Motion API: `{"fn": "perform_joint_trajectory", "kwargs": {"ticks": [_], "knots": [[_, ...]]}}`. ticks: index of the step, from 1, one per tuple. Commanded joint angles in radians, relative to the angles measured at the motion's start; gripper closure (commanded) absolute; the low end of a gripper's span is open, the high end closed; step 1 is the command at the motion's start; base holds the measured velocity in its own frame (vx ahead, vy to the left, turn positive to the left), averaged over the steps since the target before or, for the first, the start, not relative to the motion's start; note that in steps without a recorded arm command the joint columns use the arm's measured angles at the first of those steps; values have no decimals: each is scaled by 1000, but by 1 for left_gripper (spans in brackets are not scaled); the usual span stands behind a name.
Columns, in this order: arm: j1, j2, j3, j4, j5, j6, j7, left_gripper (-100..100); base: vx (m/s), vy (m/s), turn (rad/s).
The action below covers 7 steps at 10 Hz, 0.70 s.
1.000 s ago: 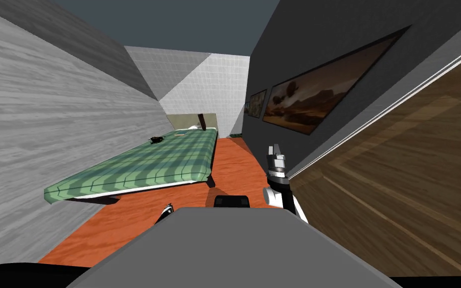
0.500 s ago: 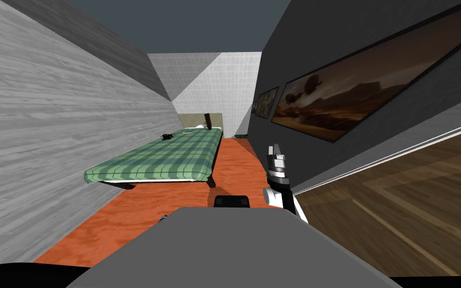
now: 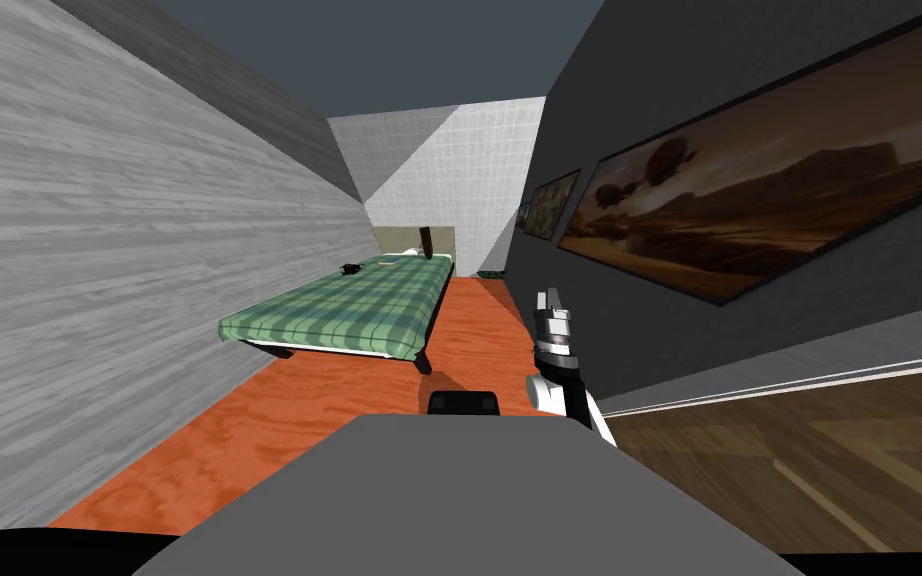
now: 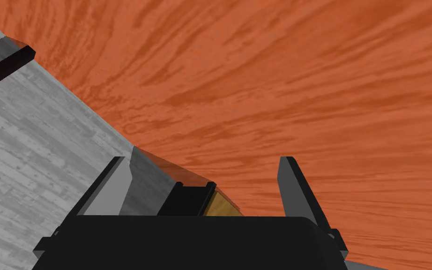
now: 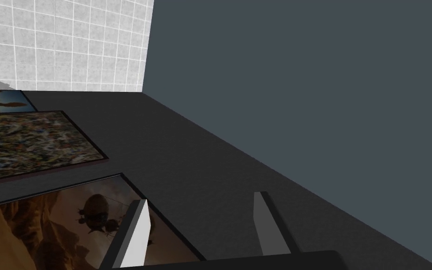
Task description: Push the door open
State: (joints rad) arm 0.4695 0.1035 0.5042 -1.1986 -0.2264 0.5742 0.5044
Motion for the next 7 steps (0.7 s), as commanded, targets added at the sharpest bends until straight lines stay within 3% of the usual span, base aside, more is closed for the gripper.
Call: {"fn": "perform_joint_trajectory", "kwargs": {"ticks": [1, 3, 7], "knots": [[-8, -1, 13, 30, -13, 32, 14, -100, 74, -150, 266], [-13, -1, 23, 55, -23, 60, 25, -100, 52, -105, 160], [-28, -1, 56, 129, -50, 144, 57, -100, 47, -134, 229]]}}
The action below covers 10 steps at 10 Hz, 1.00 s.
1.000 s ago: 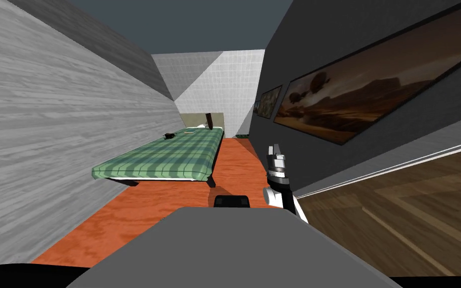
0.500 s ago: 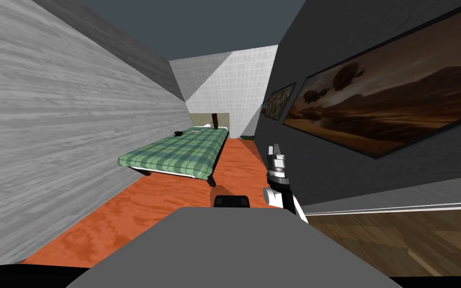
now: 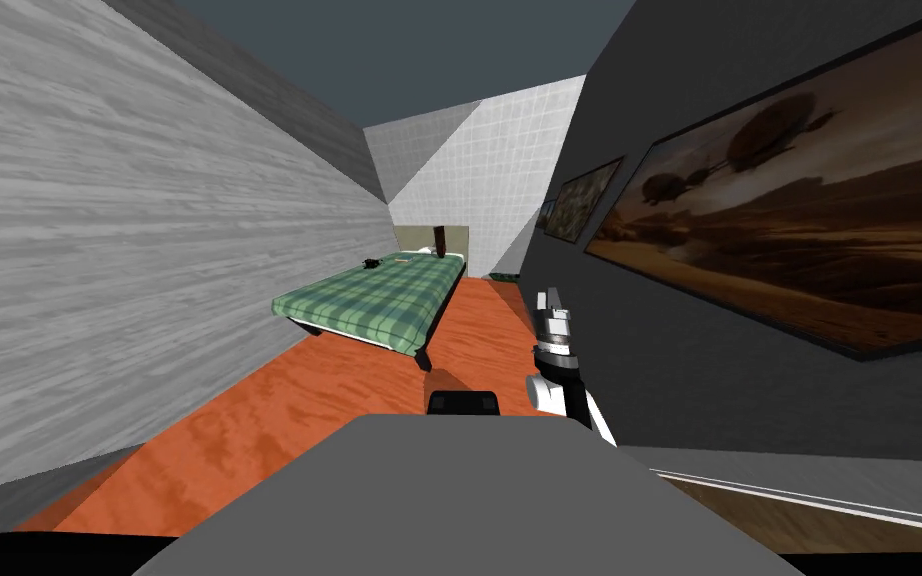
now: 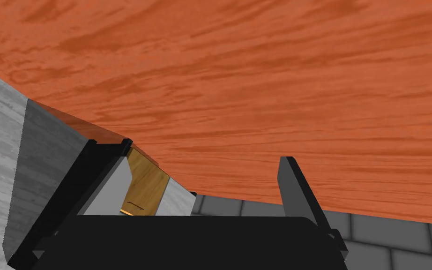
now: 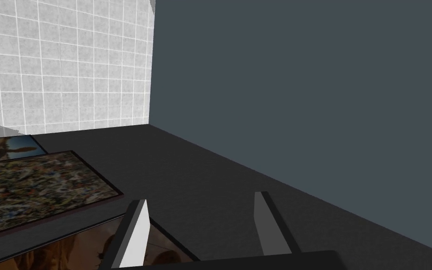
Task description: Push the door open
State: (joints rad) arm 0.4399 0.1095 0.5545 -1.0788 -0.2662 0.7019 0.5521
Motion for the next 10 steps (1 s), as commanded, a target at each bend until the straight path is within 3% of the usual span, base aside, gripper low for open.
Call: {"fn": "perform_joint_trajectory", "kwargs": {"ticks": [1, 5, 6, 10], "knots": [[-1, -6, 11, 21, -15, 31, 15, -100, 45, -124, 215], [-19, -5, 42, 93, -44, 114, 47, -100, 16, -137, 220], [-19, -5, 42, 93, -44, 114, 47, -100, -7, -112, 127], [-37, -3, 73, 164, -73, 198, 80, -100, -8, -132, 229]]}}
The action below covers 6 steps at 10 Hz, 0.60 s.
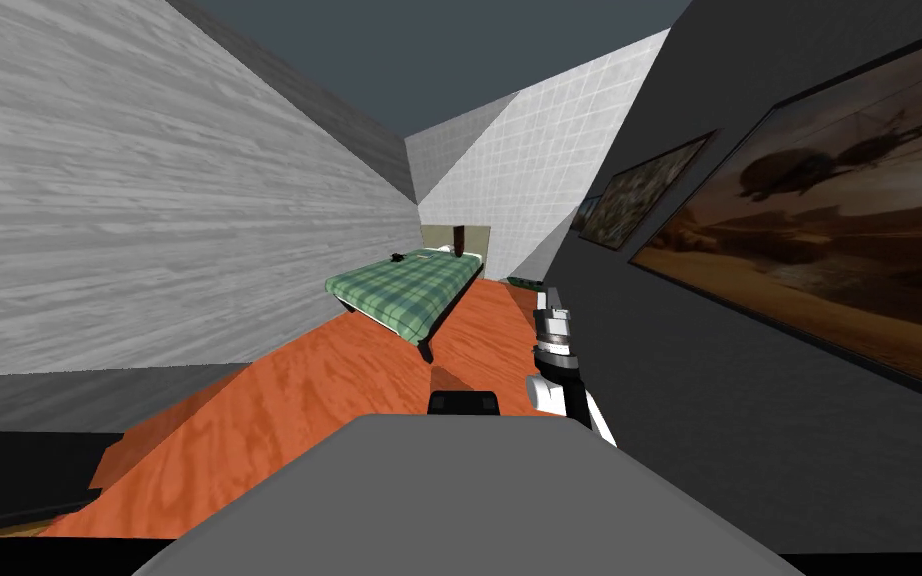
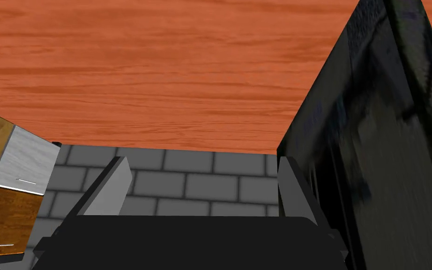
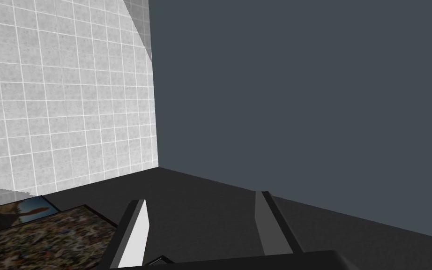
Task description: Push the door open
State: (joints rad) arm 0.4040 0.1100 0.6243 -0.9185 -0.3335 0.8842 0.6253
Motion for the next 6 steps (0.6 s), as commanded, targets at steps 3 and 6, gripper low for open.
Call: {"fn": "perform_joint_trajectory", "kwargs": {"ticks": [3, 6], "knots": [[-13, -1, 23, 50, -26, 70, 28, -100, -22, -136, 206], [-27, 2, 43, 94, -46, 124, 49, -100, -49, -128, 196]]}}
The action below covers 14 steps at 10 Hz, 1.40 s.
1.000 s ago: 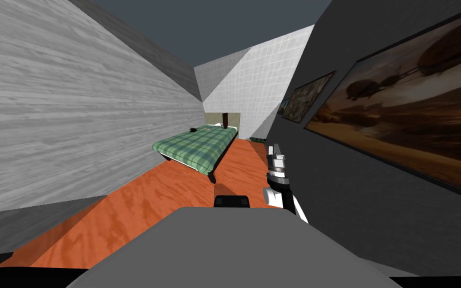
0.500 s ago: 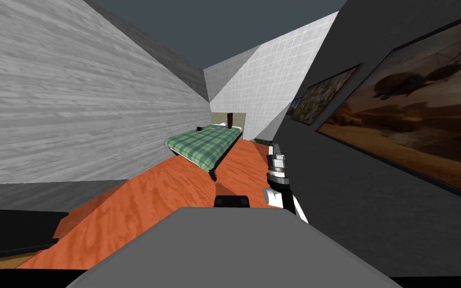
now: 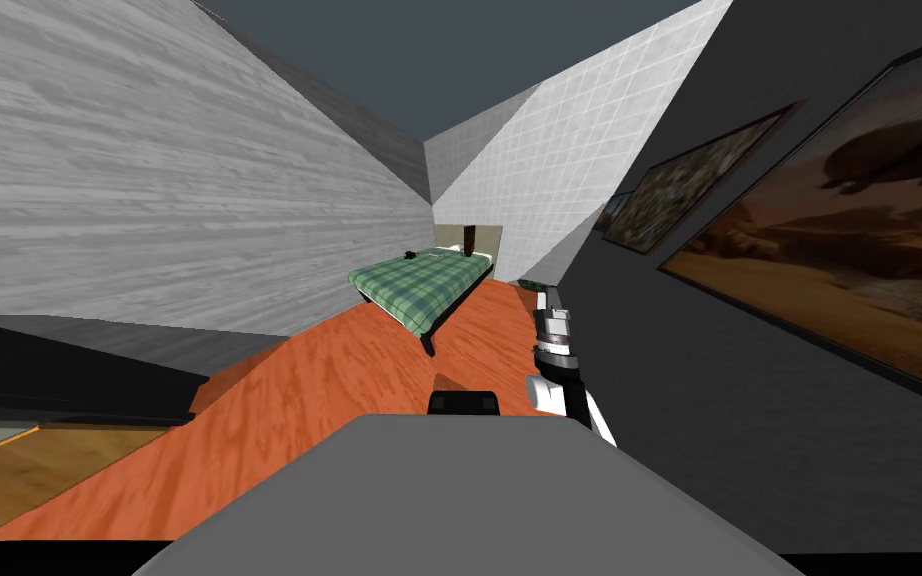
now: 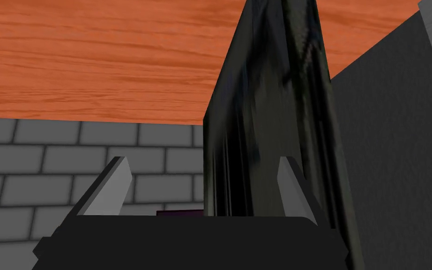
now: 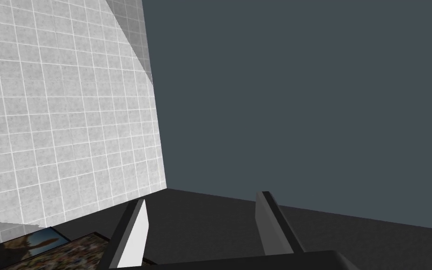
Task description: Push the door open
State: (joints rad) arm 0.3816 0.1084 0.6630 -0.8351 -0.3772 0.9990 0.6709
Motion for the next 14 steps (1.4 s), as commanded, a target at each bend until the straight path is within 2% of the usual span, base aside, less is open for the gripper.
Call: {"fn": "perform_joint_trajectory", "kwargs": {"ticks": [1, 3, 4, 8, 9, 10, 11, 14], "knots": [[-11, 6, 14, 33, -12, 36, 14, -100, -59, -120, 189], [-18, 7, 24, 55, -22, 63, 24, -100, -55, -103, 198], [-24, 9, 33, 77, -32, 89, 35, -100, -47, -107, 236], [-38, 13, 53, 121, -52, 143, 56, -100, -56, -100, 161], [-45, 16, 62, 140, -62, 167, 66, -100, -88, -95, 212], [-49, 18, 66, 150, -67, 180, 71, -100, -102, -88, 159], [-56, 22, 75, 169, -77, 205, 81, -100, -106, -86, 204], [-71, 29, 93, 208, -97, 254, 101, -100, -98, -90, 201]]}}
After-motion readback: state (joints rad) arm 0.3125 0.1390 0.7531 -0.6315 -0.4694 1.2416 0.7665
